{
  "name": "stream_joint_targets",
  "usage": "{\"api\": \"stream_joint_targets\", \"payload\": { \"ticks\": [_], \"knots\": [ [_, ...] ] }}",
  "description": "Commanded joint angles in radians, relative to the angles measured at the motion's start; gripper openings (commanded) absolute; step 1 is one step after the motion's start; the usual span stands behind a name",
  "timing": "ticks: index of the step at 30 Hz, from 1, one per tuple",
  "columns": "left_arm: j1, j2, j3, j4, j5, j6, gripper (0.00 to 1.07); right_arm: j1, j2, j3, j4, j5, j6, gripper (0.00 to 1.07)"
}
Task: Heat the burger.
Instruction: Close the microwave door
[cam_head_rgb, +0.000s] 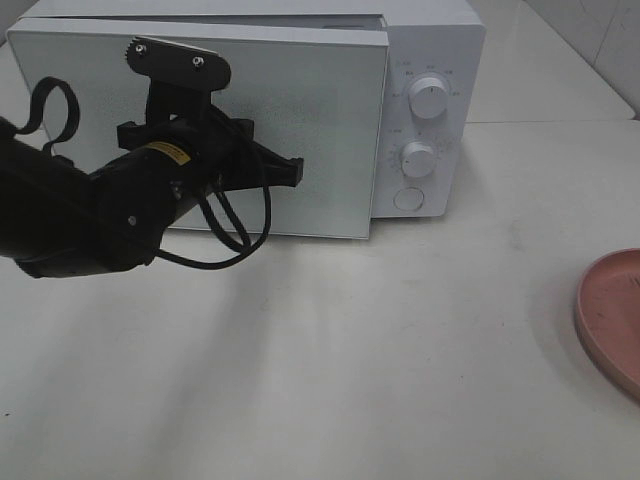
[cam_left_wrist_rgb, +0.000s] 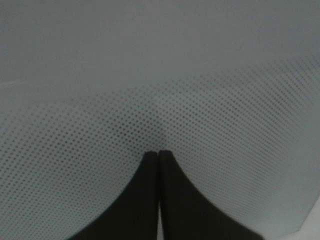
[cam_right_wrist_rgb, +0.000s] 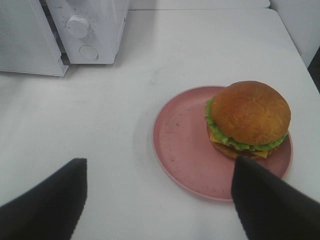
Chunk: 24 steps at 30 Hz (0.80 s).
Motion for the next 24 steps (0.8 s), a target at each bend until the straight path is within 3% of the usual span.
{"api": "stream_joint_targets", "payload": {
  "ticks": [1,16,24],
  "knots": [
    [-0.008,0.020,-0.047,-0.075,-0.012,0.046,0.00,-0.006,-0.026,0.003,0.002,-0.005,-0.009,0.76],
    [-0.006,0.107,-0.219,-0.105,0.004,0.083,0.00,-0.006,-0.026,0.003,0.002,-0.005,-0.009,0.76],
    [0.001,0.138,-0.238,-0.117,0.004,0.083,0.00,-0.006,-0.026,0.003,0.002,-0.005,-0.009,0.76]
  ]
}}
